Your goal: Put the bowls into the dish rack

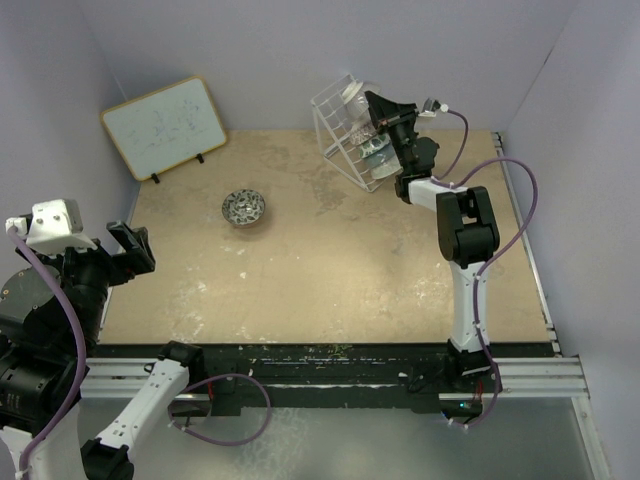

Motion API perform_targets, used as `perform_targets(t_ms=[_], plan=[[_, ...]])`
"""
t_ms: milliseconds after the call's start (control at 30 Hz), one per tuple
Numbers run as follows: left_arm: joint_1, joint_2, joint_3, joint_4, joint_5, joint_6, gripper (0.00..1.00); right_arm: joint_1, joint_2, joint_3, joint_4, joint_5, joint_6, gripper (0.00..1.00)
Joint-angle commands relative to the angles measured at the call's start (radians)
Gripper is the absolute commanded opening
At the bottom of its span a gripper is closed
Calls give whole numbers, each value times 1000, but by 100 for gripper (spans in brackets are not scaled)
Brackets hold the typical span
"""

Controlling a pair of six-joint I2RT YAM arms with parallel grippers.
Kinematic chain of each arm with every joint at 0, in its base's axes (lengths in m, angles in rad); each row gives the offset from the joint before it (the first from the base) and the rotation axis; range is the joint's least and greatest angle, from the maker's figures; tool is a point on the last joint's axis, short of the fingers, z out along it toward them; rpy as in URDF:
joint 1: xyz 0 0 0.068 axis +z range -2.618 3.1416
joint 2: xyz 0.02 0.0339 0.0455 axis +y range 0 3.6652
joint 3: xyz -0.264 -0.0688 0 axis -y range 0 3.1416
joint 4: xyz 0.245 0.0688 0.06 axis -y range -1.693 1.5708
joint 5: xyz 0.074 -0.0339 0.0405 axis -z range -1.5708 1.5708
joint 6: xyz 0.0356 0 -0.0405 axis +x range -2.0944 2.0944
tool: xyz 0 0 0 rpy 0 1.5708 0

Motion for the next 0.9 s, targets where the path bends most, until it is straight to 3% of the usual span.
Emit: perform_targets(t_ms=[0,333,867], plan=[[-11,23,-2,15,-12,16,99,-8,0,99,142,37,48,0],[-10,24,-15,19,-14,14,99,-18,103,189,120,34,91,0],[-10,30,-25,27,-11,14,99,-20,147,141,115,42,121,0]])
